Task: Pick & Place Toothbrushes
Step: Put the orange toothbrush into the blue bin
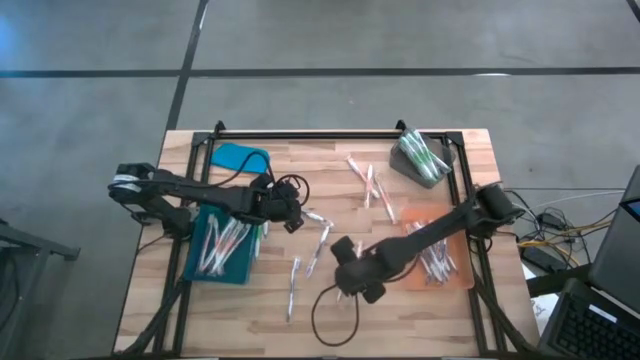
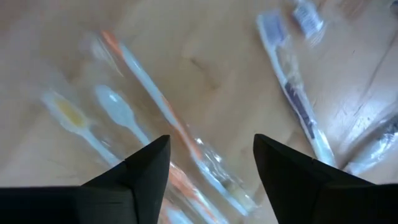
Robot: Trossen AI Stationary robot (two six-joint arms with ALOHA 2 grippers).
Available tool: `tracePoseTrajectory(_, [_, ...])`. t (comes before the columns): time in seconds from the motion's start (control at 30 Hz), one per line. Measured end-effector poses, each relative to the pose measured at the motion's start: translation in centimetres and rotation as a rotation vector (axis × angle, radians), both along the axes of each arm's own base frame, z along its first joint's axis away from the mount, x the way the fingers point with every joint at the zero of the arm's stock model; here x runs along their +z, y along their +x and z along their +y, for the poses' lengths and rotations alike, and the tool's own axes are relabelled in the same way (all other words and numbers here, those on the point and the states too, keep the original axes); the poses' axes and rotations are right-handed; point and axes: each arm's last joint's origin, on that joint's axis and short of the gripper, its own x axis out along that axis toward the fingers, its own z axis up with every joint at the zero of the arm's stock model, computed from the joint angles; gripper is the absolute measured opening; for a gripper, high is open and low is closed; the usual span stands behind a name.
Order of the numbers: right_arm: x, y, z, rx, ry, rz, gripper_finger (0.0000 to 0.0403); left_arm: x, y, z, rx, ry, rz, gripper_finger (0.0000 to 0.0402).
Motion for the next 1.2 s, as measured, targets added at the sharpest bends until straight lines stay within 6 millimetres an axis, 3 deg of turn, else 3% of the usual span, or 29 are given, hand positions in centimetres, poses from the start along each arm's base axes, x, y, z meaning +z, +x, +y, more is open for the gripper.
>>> tracePoseTrajectory(0.23, [-2.0,2.0,0.7,0.031,-0.117,0.109,0.0207,0.0,0.0,-0.1,-0.010,-0.016,0.004,0.0168])
tracePoseTrajectory(0.83, [-5.2,1.8,0.7,0.034,-0.154,0.239,0.0165,-0.2,0.0,-0.2,-0.055,-0.074,0.019,0.0168])
tracePoseTrajectory(1.2, [-5.7,1.7,0.8,0.047,-0.115,0.267,0.0057,-0.2,0.1,-0.8,-0.160,-0.243,0.028,0.0168])
